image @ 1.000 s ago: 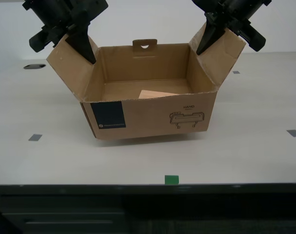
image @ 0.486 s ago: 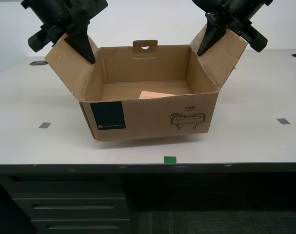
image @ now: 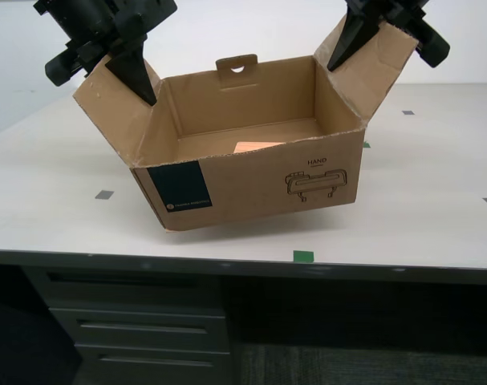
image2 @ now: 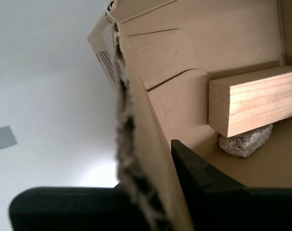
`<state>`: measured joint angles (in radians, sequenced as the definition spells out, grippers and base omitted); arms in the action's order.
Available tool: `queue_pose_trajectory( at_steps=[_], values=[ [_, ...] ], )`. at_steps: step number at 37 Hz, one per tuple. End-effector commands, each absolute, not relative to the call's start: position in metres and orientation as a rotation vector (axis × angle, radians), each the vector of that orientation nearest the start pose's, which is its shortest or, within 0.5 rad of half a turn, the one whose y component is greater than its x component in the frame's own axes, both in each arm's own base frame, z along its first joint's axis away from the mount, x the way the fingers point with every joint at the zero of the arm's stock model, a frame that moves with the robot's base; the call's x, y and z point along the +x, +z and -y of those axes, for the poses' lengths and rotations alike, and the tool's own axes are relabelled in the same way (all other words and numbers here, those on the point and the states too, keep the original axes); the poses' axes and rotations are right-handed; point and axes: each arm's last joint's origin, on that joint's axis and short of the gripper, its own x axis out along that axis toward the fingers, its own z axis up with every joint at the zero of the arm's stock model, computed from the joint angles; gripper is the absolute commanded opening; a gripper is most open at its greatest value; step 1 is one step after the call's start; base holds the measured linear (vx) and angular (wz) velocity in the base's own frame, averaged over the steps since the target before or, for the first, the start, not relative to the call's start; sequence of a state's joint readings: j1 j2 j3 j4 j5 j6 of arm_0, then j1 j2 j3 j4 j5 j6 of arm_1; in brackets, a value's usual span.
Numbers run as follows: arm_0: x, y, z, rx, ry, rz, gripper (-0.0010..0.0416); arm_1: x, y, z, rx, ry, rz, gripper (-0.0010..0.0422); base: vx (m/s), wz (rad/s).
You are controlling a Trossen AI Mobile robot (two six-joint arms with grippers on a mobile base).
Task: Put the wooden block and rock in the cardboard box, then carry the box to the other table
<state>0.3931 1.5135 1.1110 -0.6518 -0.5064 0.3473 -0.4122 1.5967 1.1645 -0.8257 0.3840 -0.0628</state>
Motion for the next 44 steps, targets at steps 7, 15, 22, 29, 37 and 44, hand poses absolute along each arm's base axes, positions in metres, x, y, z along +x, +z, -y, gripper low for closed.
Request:
queue_pose_trajectory(
  at_steps=[7, 15, 22, 29, 37, 44],
  values=[
    [0.2699, 0.2501, -0.1276, 0.367, 0.624, -1.206, -0.0001, 0.2711, 0.2291, 0.1325, -0.059, -0.672, -1.335, -0.0001, -0.045, 0.226],
    [0.2695, 0.2513, -0.1263, 0.352, 0.565, -1.193, -0.0001, 0.2720, 0.2293, 0.1328, -0.027, -0.705, -1.311, -0.0001, -0.052, 0.254],
    [0.2702, 0.2499, -0.1272, 0.397, 0.516, -1.211, -0.0001, 0.2723, 0.2298, 0.1334, -0.011, -0.739, -1.293, -0.0001, -0.060, 0.283],
    [0.2717, 0.2506, -0.1277, 0.440, 0.467, -1.206, -0.0001, 0.2723, 0.2318, 0.1331, 0.024, -0.768, -1.262, -0.0001, -0.067, 0.302],
    [0.2711, 0.2508, -0.1284, 0.458, 0.455, -1.213, -0.0001, 0.2711, 0.2339, 0.1327, 0.023, -0.769, -1.258, -0.0001, -0.057, 0.263],
    [0.2710, 0.2510, -0.1292, 0.470, 0.450, -1.215, -0.0001, 0.2721, 0.2343, 0.1333, -0.005, -0.748, -1.259, -0.0001, -0.038, 0.178]
  ],
)
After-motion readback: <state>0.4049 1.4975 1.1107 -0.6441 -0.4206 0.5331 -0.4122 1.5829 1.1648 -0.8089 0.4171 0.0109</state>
